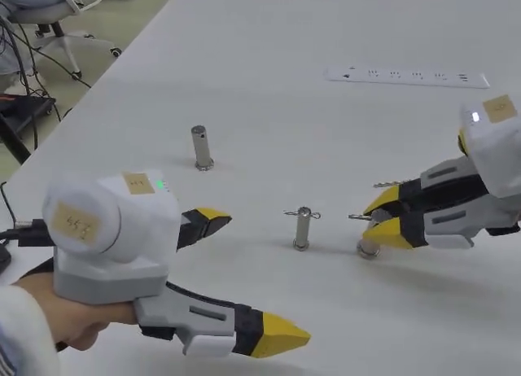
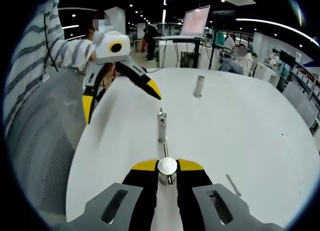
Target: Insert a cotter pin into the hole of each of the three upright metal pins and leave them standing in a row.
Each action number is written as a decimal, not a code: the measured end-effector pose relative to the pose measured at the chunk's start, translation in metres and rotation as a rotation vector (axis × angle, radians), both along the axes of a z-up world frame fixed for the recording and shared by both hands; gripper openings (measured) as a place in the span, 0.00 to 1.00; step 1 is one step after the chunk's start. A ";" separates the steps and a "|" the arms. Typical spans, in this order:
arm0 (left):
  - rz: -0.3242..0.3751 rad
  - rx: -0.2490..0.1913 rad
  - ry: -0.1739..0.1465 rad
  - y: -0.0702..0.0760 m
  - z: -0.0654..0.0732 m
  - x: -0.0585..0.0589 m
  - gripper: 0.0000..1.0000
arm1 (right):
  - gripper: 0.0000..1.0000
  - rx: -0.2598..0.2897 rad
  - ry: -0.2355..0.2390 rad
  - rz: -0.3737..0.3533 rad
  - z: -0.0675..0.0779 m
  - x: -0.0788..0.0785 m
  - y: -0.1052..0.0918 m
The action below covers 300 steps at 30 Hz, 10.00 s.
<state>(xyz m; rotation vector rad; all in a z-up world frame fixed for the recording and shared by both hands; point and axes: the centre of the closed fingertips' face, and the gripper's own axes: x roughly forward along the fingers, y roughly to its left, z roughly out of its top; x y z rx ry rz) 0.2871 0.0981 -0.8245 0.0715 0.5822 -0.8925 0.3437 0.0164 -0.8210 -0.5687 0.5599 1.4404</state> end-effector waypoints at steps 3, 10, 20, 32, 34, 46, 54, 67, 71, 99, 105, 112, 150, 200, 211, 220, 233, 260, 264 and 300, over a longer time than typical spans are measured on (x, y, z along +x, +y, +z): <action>0.015 -0.001 0.002 0.003 0.001 0.002 0.99 | 0.13 -0.004 -0.004 0.005 -0.001 0.001 -0.001; 0.034 -0.001 0.006 0.006 0.002 0.004 0.97 | 0.14 0.025 0.008 0.002 -0.002 0.001 -0.001; 0.065 0.018 0.009 0.013 0.000 0.007 0.97 | 0.15 0.045 0.028 -0.010 -0.002 0.000 0.000; 0.091 0.021 0.021 0.017 -0.002 0.009 0.98 | 0.27 0.085 0.054 -0.066 0.001 0.001 -0.001; 0.095 0.019 0.024 0.019 -0.002 0.009 0.98 | 0.29 0.098 0.057 -0.082 0.004 0.001 -0.002; 0.147 0.014 0.048 0.034 -0.004 0.014 0.96 | 0.47 0.175 0.049 -0.173 0.027 -0.009 -0.015; 0.152 0.014 0.056 0.036 -0.005 0.012 0.95 | 0.54 0.227 0.046 -0.279 0.038 -0.021 -0.034; 0.154 0.024 0.070 0.038 -0.007 0.011 0.94 | 0.68 0.185 0.104 -0.422 0.020 -0.050 -0.076; 0.153 0.026 0.075 0.039 -0.007 0.010 0.94 | 0.71 0.200 0.117 -0.468 0.021 -0.053 -0.084; 0.311 0.114 0.023 0.089 -0.004 0.069 0.90 | 0.93 0.243 0.139 -0.632 0.027 -0.062 -0.106; 0.383 0.133 -0.009 0.103 -0.001 0.098 0.86 | 0.93 0.249 0.139 -0.656 0.027 -0.063 -0.109; 0.410 0.148 -0.010 0.107 -0.007 0.116 0.83 | 0.93 0.247 0.140 -0.674 0.027 -0.064 -0.112; 0.562 0.099 -0.061 0.124 -0.018 0.178 0.16 | 0.90 0.218 0.148 -0.740 0.022 -0.066 -0.123; 0.594 0.195 -0.021 0.101 0.014 0.089 0.11 | 0.89 0.257 0.131 -0.662 0.026 -0.075 -0.115; 0.593 0.193 0.001 0.079 0.016 0.058 0.11 | 0.89 0.260 0.138 -0.657 0.025 -0.075 -0.115; 0.552 0.186 0.021 0.045 0.012 0.038 0.11 | 0.88 0.251 0.131 -0.649 0.026 -0.076 -0.117; 0.544 0.175 0.020 0.022 0.013 0.030 0.11 | 0.88 0.241 0.133 -0.640 0.025 -0.081 -0.120; 0.427 0.193 0.036 -0.032 -0.007 0.021 0.11 | 0.87 0.207 0.149 -0.629 0.018 -0.085 -0.122; 0.418 0.190 0.046 -0.035 -0.010 0.020 0.11 | 0.87 0.201 0.153 -0.628 0.016 -0.085 -0.123; 0.400 0.169 0.067 -0.043 -0.011 0.012 0.12 | 0.87 0.149 0.150 -0.630 0.009 -0.087 -0.133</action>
